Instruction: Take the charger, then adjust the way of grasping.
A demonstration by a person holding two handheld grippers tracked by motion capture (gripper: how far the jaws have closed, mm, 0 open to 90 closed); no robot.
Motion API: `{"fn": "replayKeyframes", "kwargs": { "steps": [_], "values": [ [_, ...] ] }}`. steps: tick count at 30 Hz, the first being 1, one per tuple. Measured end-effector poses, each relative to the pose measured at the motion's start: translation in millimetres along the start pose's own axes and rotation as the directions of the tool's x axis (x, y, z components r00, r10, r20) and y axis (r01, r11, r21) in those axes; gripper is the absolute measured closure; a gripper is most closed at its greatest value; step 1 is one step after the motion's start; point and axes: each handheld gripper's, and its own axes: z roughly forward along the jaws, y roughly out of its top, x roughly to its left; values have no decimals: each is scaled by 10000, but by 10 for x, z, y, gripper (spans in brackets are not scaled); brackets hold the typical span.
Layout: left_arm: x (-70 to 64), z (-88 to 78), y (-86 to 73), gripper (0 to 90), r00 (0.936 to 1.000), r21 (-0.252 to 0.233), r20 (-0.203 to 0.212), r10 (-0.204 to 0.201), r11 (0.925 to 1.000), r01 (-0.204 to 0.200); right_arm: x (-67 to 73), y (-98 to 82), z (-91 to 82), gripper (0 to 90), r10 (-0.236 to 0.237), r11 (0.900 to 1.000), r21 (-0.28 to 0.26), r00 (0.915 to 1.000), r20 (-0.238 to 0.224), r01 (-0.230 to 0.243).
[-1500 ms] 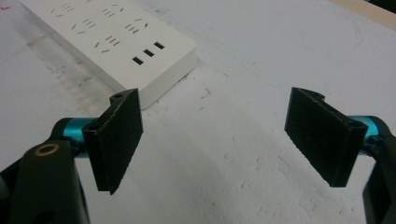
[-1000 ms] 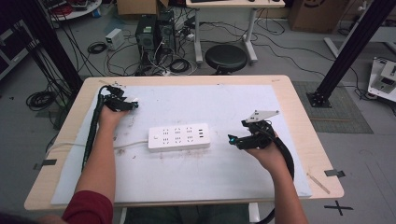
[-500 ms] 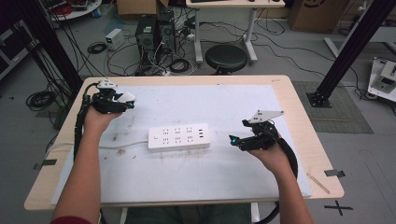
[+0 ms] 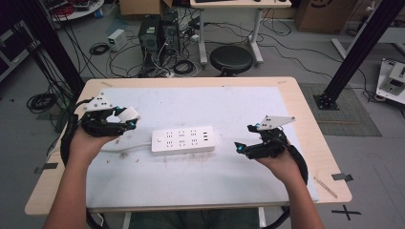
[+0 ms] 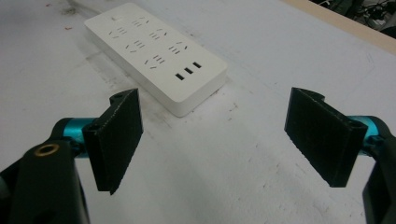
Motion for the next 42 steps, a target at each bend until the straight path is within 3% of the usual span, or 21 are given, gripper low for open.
{"fn": "replayKeyframes", "kwargs": {
  "steps": [7, 13, 20, 27, 32, 35, 37, 39, 42],
  "values": [
    [-234, -46, -59, 424, 9940, -46, 857, 676, 9977, -675, 59, 17, -11, 196, -95, 9999, -143, 10000, -28, 95],
    [-265, 54, -141, 424, 9875, -45, 1377, 763, 9971, -764, 68, -1, 4, 196, -110, 9999, -45, 9999, -60, 109],
    [-337, 185, -107, 424, 9784, -121, 1734, 1130, 9936, -1126, 39, 13, 16, 196, -33, 10000, -25, 10000, -67, 33],
    [-550, 370, -95, 424, 9548, -431, 2485, 1634, 9866, -1576, 110, 51, 42, 196, -71, 9999, -74, 9991, -420, 68],
    [-767, 513, -121, 424, 9304, -731, 2888, 2259, 9741, -2138, 192, 15, 98, 196, 130, 9998, -106, 9952, -965, -141],
    [-924, 583, -114, 424, 9152, -963, 2900, 2799, 9600, -2630, 270, -12, 151, 196, 290, 9995, -75, 9903, -1361, -303],
    [-1025, 623, -117, 424, 9015, -1192, 2891, 3219, 9465, -2998, 326, -19, 191, 196, 437, 9990, -47, 9855, -1637, -451],
    [-1117, 667, -124, 424, 8940, -1326, 2797, 3499, 9364, -3250, 382, -25, 227, 196, 566, 9981, -133, 9819, -1808, -600],
    [-1234, 731, -147, 424, 8849, -1597, 2800, 3722, 9270, -3394, 447, -36, 295, 196, 861, 9949, -309, 9677, -2371, -961]
  ]
}}
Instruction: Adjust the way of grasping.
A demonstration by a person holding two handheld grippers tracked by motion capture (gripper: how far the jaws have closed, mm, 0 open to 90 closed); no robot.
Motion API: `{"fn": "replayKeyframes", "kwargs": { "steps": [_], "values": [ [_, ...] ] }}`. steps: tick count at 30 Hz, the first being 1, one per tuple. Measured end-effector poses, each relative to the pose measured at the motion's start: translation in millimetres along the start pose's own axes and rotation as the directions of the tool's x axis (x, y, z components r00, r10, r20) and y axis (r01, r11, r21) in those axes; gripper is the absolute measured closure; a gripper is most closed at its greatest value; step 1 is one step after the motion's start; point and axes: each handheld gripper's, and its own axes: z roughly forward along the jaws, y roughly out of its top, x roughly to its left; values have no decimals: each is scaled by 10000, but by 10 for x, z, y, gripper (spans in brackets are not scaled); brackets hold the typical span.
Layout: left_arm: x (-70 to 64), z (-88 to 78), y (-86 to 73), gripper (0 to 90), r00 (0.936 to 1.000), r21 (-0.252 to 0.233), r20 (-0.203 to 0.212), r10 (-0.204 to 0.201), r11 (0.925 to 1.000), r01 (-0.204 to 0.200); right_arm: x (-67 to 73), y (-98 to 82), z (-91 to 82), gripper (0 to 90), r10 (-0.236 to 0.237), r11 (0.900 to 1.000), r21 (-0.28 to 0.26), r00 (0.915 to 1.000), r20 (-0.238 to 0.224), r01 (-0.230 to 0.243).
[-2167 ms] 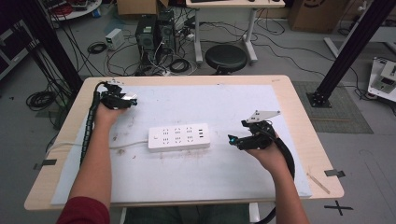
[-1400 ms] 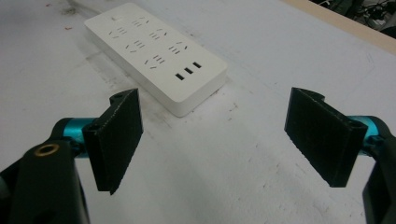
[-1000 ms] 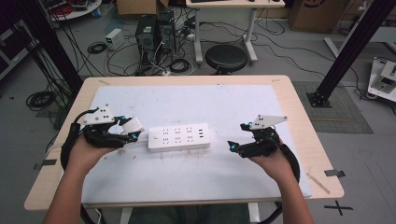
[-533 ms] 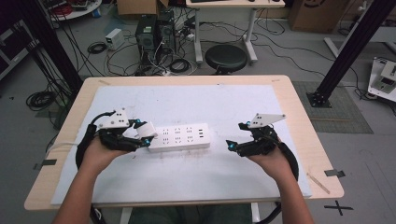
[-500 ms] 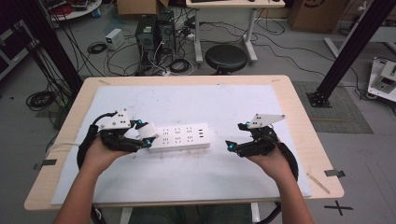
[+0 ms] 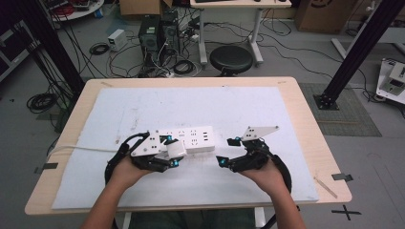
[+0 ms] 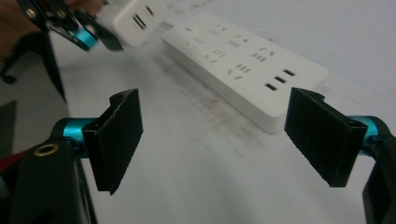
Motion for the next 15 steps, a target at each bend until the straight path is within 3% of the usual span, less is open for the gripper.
{"fn": "replayKeyframes", "kwargs": {
  "steps": [3, 7, 15],
  "values": [
    [-83, 87, 6, 424, 9988, 20, -123, 473, 9989, -473, 20, -17, 92, 196, 323, 9994, -137, 9982, -509, -331],
    [-165, 186, 14, 424, 9965, -19, -180, 818, 9966, -819, 22, -37, 199, 196, 684, 9974, -145, 9931, -955, -701],
    [-267, 297, 22, 425, 9876, -81, -528, 1478, 9889, -1484, -1, -54, 307, 197, 1453, 9880, -250, 9729, -1798, -1522]
  ]
}}
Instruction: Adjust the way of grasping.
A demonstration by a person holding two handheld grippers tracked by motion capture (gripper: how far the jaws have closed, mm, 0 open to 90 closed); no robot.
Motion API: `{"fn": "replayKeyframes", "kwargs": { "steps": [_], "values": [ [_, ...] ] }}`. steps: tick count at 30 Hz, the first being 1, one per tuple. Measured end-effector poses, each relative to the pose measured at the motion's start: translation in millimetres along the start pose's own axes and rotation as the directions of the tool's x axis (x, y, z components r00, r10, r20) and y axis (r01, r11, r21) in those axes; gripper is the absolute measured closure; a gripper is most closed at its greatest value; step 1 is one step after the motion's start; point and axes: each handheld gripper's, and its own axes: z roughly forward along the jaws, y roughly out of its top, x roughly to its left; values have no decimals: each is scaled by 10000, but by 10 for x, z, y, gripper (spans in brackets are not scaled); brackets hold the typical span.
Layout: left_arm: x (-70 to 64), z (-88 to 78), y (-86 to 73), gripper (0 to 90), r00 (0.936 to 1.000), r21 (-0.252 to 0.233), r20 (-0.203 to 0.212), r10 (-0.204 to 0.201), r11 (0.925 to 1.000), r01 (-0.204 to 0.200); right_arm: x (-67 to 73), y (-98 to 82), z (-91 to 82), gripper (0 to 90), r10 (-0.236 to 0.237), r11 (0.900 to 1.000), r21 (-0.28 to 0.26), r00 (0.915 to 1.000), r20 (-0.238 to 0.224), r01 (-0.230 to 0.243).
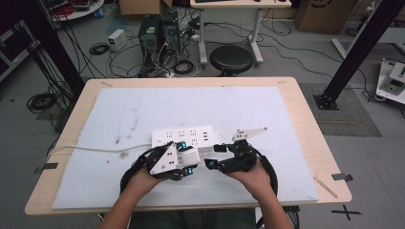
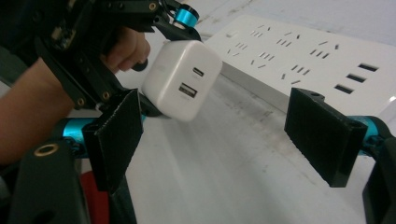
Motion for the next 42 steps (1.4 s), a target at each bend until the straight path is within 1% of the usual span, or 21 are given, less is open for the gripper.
{"fn": "replayKeyframes", "kwargs": {
  "steps": [3, 4, 6, 8, 9, 10, 11, 15, 17, 20, 21, 22, 27, 29, 30, 32, 34, 36, 38, 40, 42],
  "values": [
    [-17, 19, 5, 425, 9999, -116, -136, 29, 9999, -30, -3, 2, 23, 197, 273, 9996, -46, 9994, -188, -274],
    [-20, 22, 7, 424, 9998, -128, -172, 54, 9999, -57, -12, 3, 36, 197, 232, 9997, -55, 9994, -248, -234],
    [-31, 33, 11, 425, 9997, -190, -215, 79, 9998, -83, -19, 4, 60, 196, 367, 9993, -79, 9989, -287, -369],
    [-44, 45, 16, 424, 9994, -207, -300, 159, 9996, -165, -32, 8, 90, 196, 577, 9981, -163, 9964, -617, -588],
    [-48, 50, 20, 424, 9995, -221, -263, 184, 9996, -189, -35, 10, 105, 196, 650, 9976, -187, 9956, -670, -663],
    [-57, 57, 23, 424, 9993, -246, -316, 216, 9994, -224, -39, 12, 118, 197, 669, 9975, -158, 9952, -709, -682],
    [-64, 60, 28, 424, 9989, -266, -378, 268, 9993, -279, -42, 15, 135, 196, 800, 9966, -129, 9939, -763, -812],
    [-89, 73, 53, 424, 9980, -403, -459, 429, 9982, -447, -63, 15, 203, 197, 1010, 9947, -99, 9900, -986, -1024],
    [-101, 79, 67, 424, 9977, -520, -460, 488, 9973, -512, -64, 18, 229, 198, 1243, 9921, -50, 9860, -1109, -1256],
    [-118, 86, 85, 425, 9968, -529, -508, 615, 9965, -641, -73, 21, 256, 204, 1347, 9904, -126, 9823, -1304, -1375],
    [-124, 92, 88, 424, 9965, -587, -548, 628, 9961, -660, -73, 22, 256, 235, 1466, 9887, -98, 9789, -1426, -1495],
    [-124, 89, 93, 424, 9963, -555, -544, 660, 9961, -690, -81, 21, 263, 257, 1406, 9892, -198, 9769, -1607, -1456],
    [-133, 94, 115, 424, 9954, -655, -659, 691, 9951, -734, -90, 23, 277, 288, 1611, 9849, -312, 9666, -1992, -1705],
    [-132, 96, 123, 424, 9951, -676, -646, 746, 9946, -790, -87, 24, 283, 337, 1682, 9840, -236, 9639, -2065, -1767],
    [-137, 97, 126, 424, 9951, -663, -666, 734, 9948, -778, -88, 21, 291, 353, 1552, 9858, -306, 9659, -2074, -1650],
    [-139, 99, 129, 425, 9951, -669, -651, 739, 9947, -783, -78, 20, 299, 379, 1565, 9858, -259, 9633, -2178, -1660],
    [-142, 101, 133, 424, 9942, -665, -703, 814, 9941, -861, -76, 17, 300, 429, 1494, 9870, -251, 9645, -2177, -1586],
    [-146, 100, 136, 425, 9941, -686, -704, 831, 9938, -879, -77, 15, 302, 461, 1493, 9870, -236, 9621, -2282, -1588],
    [-146, 100, 137, 424, 9938, -724, -725, 843, 9934, -895, -76, 13, 308, 521, 1389, 9887, -220, 9613, -2380, -1483],
    [-149, 96, 142, 425, 9925, -707, -773, 947, 9924, -1002, -68, 12, 316, 533, 1345, 9893, -220, 9604, -2440, -1442],
    [-153, 92, 143, 425, 9911, -689, -823, 1051, 9914, -1108, -72, 10, 313, 550, 1455, 9880, -147, 9569, -2513, -1540]
  ]
}}
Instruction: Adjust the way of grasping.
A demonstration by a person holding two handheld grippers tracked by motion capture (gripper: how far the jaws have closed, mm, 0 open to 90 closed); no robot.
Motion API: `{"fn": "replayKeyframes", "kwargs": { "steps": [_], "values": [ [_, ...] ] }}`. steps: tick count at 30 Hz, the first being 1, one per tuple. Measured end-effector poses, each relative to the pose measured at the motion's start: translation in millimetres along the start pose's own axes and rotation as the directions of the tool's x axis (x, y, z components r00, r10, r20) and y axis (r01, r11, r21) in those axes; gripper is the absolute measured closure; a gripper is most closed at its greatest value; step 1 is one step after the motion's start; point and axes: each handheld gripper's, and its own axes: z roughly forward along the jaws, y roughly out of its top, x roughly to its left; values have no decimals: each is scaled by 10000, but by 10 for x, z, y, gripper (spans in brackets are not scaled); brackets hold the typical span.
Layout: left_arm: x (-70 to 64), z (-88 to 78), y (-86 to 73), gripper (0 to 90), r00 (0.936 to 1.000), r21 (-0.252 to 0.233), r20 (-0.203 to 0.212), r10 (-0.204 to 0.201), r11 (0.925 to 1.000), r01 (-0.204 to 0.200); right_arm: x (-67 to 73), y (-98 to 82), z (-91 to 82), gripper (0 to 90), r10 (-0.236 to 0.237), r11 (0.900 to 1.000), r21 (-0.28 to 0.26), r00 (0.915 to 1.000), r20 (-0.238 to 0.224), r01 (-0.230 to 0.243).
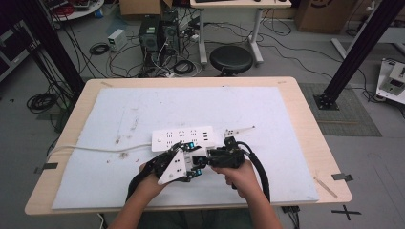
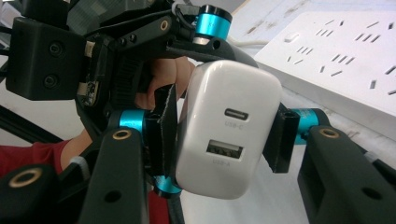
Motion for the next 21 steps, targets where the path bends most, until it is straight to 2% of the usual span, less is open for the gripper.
{"fn": "replayKeyframes", "kwargs": {
  "steps": [4, 8, 11, 14, 16, 21],
  "values": [
    [-18, 5, 7, 424, 9997, 117, -34, 233, 9997, -233, -6, 0, -7, 578, 18, 10000, 98, 10000, -27, -18],
    [-17, 27, -1, 415, 9999, 224, 53, 161, 9996, -162, 7, -4, -8, 615, 24, 9998, 199, 10000, 12, -25],
    [-9, 28, 2, 403, 9998, 171, 71, -164, 9997, 163, 24, -5, -19, 627, -64, 9998, 197, 10000, 75, 62],
    [13, -10, 10, 336, 9981, -61, -20, -612, 9981, 612, 26, -10, -44, 630, -112, 9998, 144, 9993, 348, 107],
    [35, -33, 8, 261, 9958, -100, -82, -915, 9958, 914, 26, -9, -65, 630, -168, 9997, 173, 9985, 517, 159],
    [84, -115, -23, 212, 9906, 125, -161, -1361, 9906, 1364, 44, 1, -122, 630, -695, 9976, 54, 9922, 1033, 693]
  ]
}}
